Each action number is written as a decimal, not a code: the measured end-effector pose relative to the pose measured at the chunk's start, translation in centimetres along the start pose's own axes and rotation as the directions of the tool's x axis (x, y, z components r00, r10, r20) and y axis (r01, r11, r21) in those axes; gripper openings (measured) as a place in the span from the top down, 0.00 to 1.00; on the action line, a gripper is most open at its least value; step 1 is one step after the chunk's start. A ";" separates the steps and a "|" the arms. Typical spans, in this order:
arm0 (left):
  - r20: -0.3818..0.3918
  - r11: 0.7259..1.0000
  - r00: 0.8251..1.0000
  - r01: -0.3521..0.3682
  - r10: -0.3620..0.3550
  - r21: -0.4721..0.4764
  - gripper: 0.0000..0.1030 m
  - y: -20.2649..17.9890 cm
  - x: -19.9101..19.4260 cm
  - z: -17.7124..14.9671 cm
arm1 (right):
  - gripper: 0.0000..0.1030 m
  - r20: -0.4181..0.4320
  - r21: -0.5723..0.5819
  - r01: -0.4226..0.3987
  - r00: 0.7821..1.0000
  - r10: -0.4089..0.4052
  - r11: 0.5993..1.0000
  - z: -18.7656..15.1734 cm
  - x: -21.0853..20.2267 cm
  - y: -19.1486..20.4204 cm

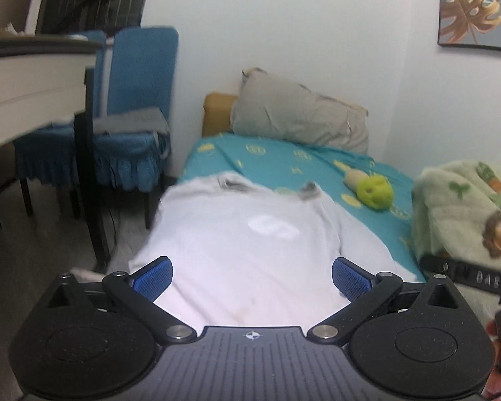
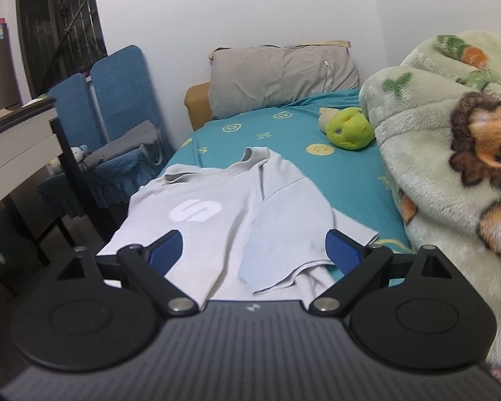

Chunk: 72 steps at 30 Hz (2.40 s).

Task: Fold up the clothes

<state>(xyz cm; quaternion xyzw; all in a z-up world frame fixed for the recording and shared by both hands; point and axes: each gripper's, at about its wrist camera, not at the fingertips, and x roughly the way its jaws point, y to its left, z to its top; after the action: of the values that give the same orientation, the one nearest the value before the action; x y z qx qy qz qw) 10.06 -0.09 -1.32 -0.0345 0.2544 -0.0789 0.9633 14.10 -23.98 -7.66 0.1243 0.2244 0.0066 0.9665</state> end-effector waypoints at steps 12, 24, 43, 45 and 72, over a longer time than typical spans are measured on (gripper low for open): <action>-0.056 1.000 0.998 -0.021 0.020 -0.020 0.00 2.0 2.2 -0.5 | 0.09 0.012 -0.011 0.013 1.000 -0.013 1.000 -0.3 0.9 -0.2; -0.044 1.000 0.999 -0.028 0.028 -0.006 0.00 1.1 2.5 -0.4 | 0.16 0.005 0.055 0.004 1.000 -0.005 0.998 -0.2 2.0 -1.3; -0.081 0.987 0.997 0.000 -0.013 -0.159 0.00 3.1 3.3 0.1 | 0.16 -0.101 0.587 0.085 0.994 -0.031 0.805 -1.3 7.1 -11.8; -0.088 0.986 0.996 0.004 -0.019 -0.168 0.00 3.2 3.6 0.1 | 0.17 -0.112 0.610 0.077 0.994 -0.011 0.788 -1.9 8.3 -12.0; -0.106 0.985 0.994 0.015 -0.034 -0.171 0.00 3.3 8.0 0.5 | 0.97 0.184 0.235 0.178 0.957 -0.223 0.956 10.9 13.3 -12.5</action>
<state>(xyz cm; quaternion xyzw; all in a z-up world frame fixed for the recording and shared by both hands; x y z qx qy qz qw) 17.60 1.85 -5.13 -0.1154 0.3115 -0.0706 0.9406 30.27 -37.79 -7.04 0.2049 0.1328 -0.1293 0.9611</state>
